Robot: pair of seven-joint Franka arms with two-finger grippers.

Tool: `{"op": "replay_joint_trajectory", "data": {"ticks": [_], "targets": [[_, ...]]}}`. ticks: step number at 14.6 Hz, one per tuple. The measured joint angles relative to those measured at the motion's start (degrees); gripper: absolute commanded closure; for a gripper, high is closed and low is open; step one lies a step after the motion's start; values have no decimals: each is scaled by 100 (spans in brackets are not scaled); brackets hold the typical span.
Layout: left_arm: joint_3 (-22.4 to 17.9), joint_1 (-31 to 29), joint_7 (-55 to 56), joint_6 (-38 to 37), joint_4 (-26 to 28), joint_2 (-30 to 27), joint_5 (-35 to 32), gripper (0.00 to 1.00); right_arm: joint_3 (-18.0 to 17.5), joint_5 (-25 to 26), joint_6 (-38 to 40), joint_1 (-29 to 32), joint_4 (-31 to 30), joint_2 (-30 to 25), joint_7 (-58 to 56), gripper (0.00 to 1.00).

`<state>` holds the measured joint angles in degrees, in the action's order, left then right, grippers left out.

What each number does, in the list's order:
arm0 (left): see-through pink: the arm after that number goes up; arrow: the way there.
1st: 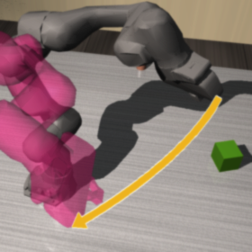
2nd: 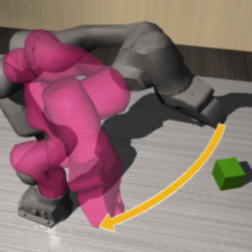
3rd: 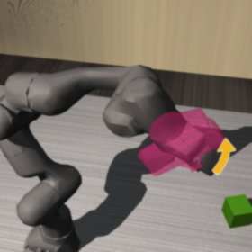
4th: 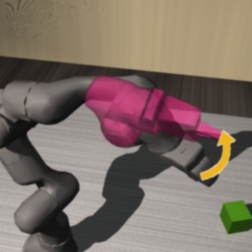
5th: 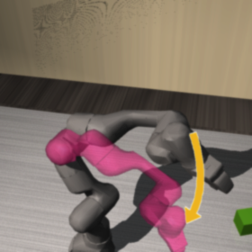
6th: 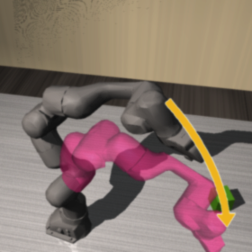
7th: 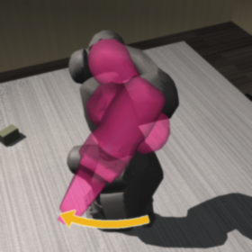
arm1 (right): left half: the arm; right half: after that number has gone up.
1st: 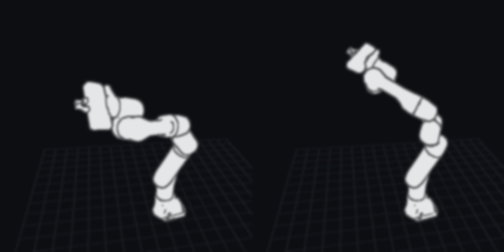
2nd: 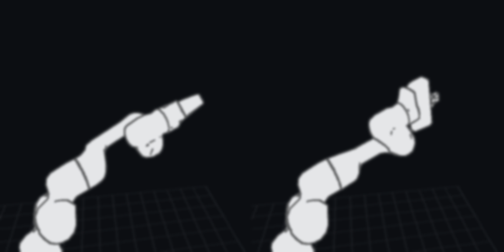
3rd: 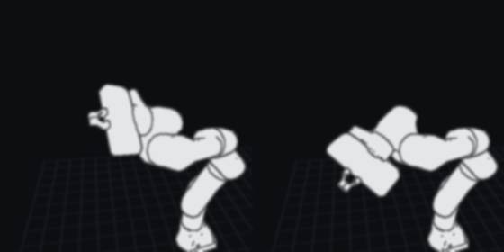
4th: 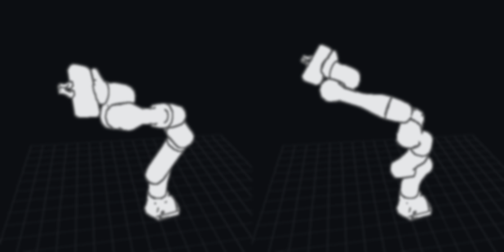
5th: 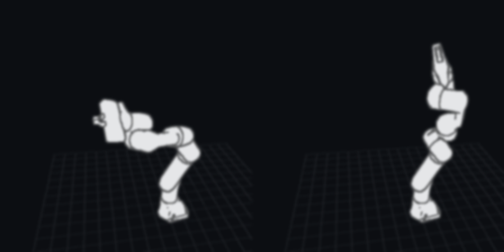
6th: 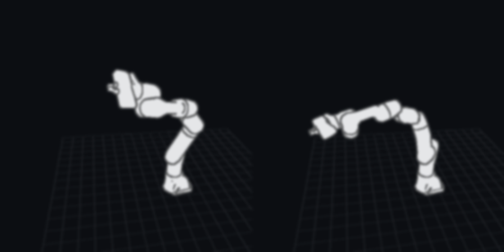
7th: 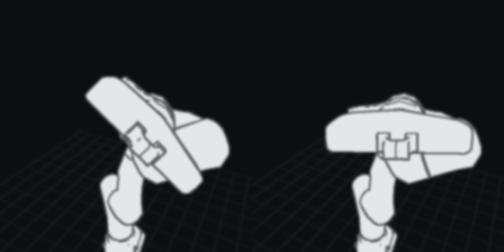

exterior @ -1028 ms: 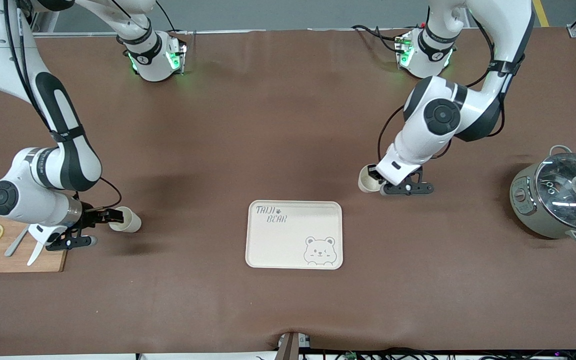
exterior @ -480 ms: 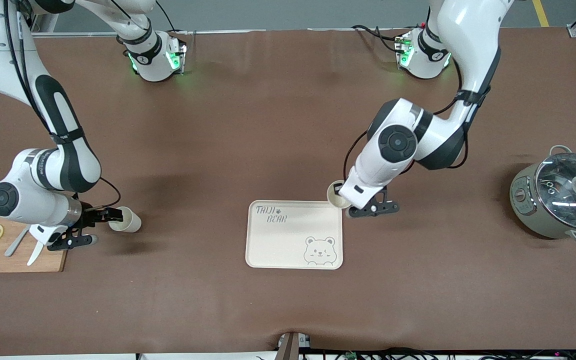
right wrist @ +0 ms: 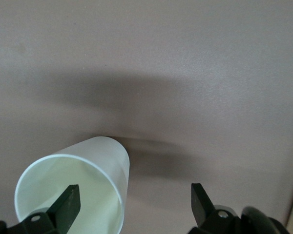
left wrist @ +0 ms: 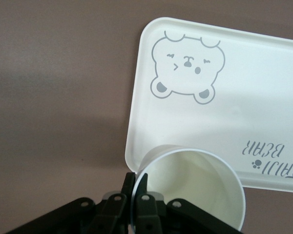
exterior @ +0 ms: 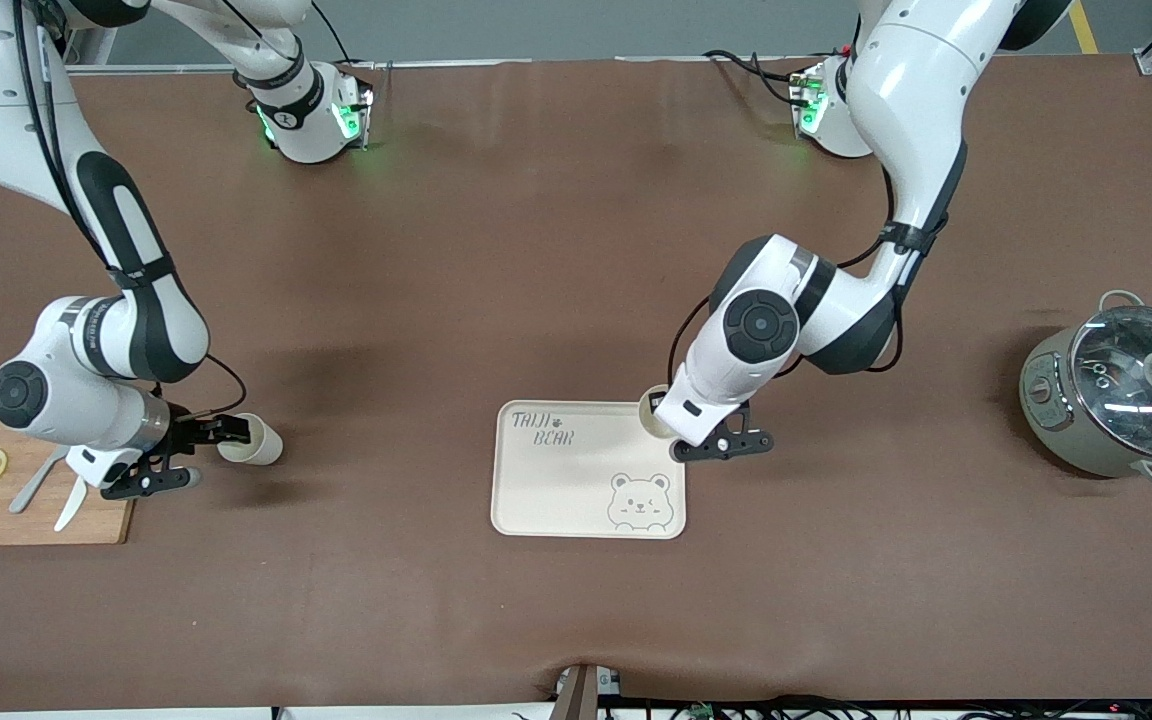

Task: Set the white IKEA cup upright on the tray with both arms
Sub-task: 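Carry the cup over the tray while the right gripper grasps its cup, then lower the cup upright onto the tray and open the left gripper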

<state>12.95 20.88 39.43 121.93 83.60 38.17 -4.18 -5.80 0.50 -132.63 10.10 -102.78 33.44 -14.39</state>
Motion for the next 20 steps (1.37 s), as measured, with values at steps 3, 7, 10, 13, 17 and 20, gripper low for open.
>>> {"op": "replay_joint_trajectory", "data": {"ticks": [3, 7, 10, 13, 17, 20], "targets": [[-237, 256, 64, 15, -209, 229, -42, 100, -2, 0, -67, -1, -77, 0, -1, 0], [-491, 529, 145, 257, -272, 412, -51, 100, -2, 0, -97, -1, -92, 0, -5, 0], [-495, 556, 248, 581, -275, 556, -76, 100, 0, 0, -128, 0, -116, -1, -11, 0], [-496, 568, 253, 893, -278, 677, -77, 100, 0, 0, -294, -1, -215, 0, -16, 0], [-522, 612, 256, 1243, -282, 783, -78, 100, -1, 0, -401, -1, -297, -1, -29, 0], [-690, 716, 297, 1375, -290, 844, -78, 100, -9, 0, -401, -2, -297, -1, -44, 23]]}}
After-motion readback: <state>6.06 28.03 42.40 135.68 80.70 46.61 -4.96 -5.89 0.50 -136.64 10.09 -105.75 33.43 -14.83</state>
